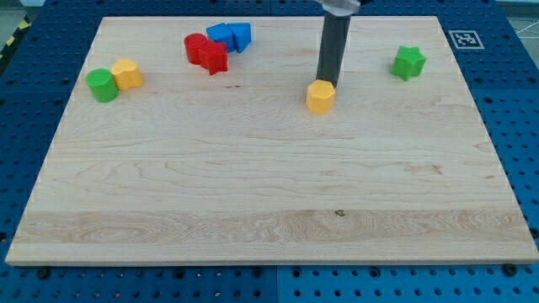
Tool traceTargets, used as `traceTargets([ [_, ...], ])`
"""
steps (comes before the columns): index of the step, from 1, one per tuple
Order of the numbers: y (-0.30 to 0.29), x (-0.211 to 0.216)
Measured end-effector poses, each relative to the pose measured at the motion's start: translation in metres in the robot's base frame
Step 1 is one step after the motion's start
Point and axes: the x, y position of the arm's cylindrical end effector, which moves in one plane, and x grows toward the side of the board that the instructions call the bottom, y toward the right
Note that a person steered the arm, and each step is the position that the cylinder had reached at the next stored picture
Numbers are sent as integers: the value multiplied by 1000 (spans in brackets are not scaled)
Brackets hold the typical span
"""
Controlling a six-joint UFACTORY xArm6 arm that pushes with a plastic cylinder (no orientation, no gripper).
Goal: Move the yellow hexagon towards the center left
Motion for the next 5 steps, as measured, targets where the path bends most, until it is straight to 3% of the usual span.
traceTargets([
  [2,29,-2],
  [3,30,24],
  [5,1,42],
])
